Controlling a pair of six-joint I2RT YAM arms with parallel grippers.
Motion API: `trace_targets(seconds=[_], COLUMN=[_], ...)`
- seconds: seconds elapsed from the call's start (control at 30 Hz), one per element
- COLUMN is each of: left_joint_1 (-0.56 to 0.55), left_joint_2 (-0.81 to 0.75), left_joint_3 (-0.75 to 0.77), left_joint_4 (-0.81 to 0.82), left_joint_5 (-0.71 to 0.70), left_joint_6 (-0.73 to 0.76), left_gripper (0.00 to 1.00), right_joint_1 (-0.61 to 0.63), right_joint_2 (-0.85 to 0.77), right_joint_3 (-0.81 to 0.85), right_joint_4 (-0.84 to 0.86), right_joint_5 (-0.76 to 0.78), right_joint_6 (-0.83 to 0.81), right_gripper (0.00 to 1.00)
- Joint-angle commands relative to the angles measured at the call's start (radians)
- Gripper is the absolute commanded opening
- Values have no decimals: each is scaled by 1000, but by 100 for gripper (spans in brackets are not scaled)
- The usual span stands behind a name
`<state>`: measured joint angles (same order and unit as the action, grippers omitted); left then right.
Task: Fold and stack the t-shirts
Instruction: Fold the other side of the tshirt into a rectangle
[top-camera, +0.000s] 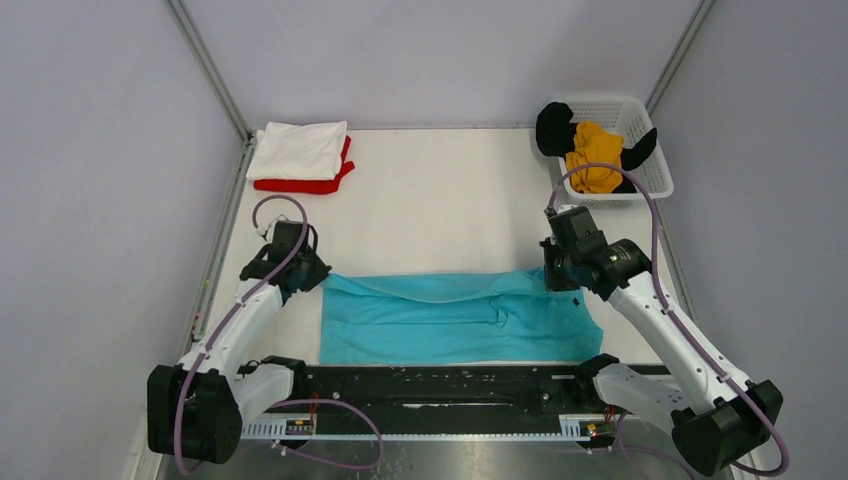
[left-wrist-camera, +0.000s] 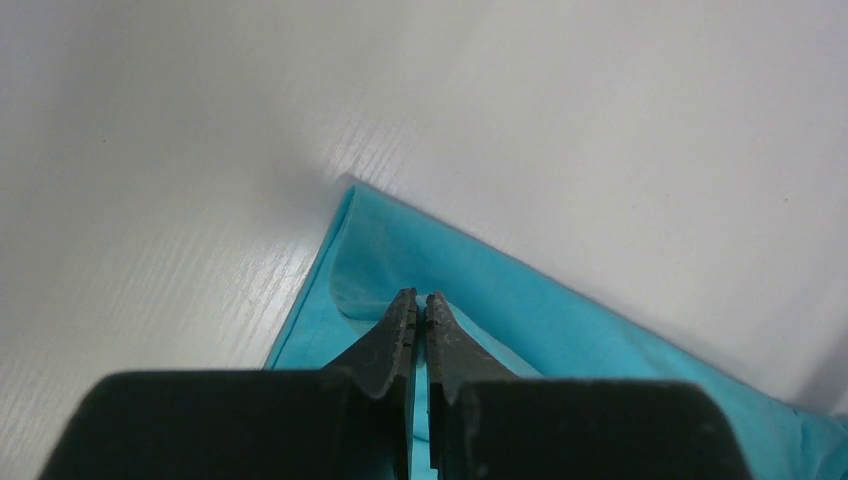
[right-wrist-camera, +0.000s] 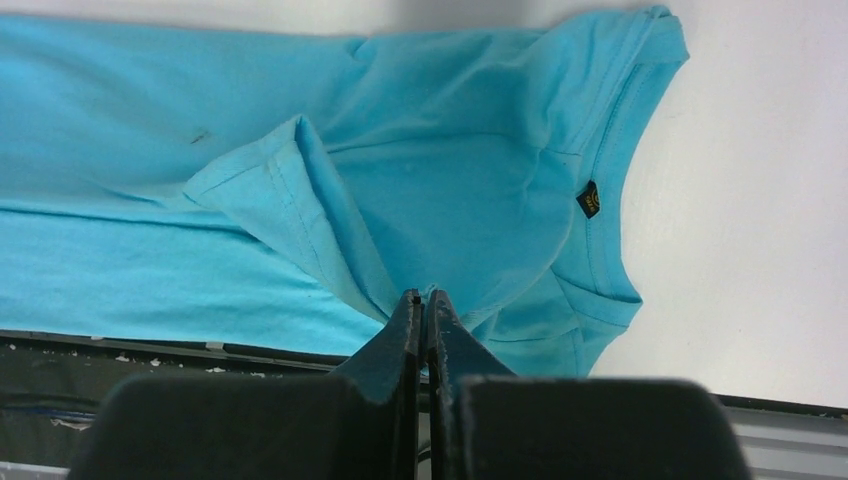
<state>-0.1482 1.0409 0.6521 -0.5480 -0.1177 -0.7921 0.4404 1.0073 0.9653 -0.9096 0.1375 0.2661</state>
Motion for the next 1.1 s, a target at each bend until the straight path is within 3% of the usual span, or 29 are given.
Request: trace_targets(seconds=[0.0,0.27,0.47,0.53,0.6,0.67,0.7,0.77,0.9,1.07], left_joint_1=[-1,-2,-4,-5,-5,-6,-7,-7,-7,-13], left_joint_2=[-2,-50,-173,-246,-326,-411,-462,-527,-536,-339], left_joint_3=[-25,-51,-131,-162,-176,-168,-158,-131,-69,-71], left_joint_4=[29,34,0,-39,-107,-179,-212,-230,-180,-15], left_joint_5=[-17,-47,-62,-82,-106,-140,-155,-166,-94,159], left_joint_6=[-20,-42,-70,-82,-107,-141,-161,-177,-150,-101], left_gripper=[0,0,11,24,45,58,68,97,99,99], right_joint_1=[44,139,195,220,247,262,263,262,261,262], right_joint_2=[4,13,-14,-43,-84,-131,-157,-210,-251,-151], right_joint_3=[15,-82,-175,-208,-235,-237,-233,-229,-217,-245], right_joint_4=[-43,-72,-98,-107,-113,-122,-118,-94,-17,222], right_joint_5=[2,-3,-16,-55,-98,-132,-159,-162,-94,-124], right_joint_6=[27,160,208,214,220,226,223,217,264,318], right_gripper=[3,7,14,29,56,96,99,100,99,99])
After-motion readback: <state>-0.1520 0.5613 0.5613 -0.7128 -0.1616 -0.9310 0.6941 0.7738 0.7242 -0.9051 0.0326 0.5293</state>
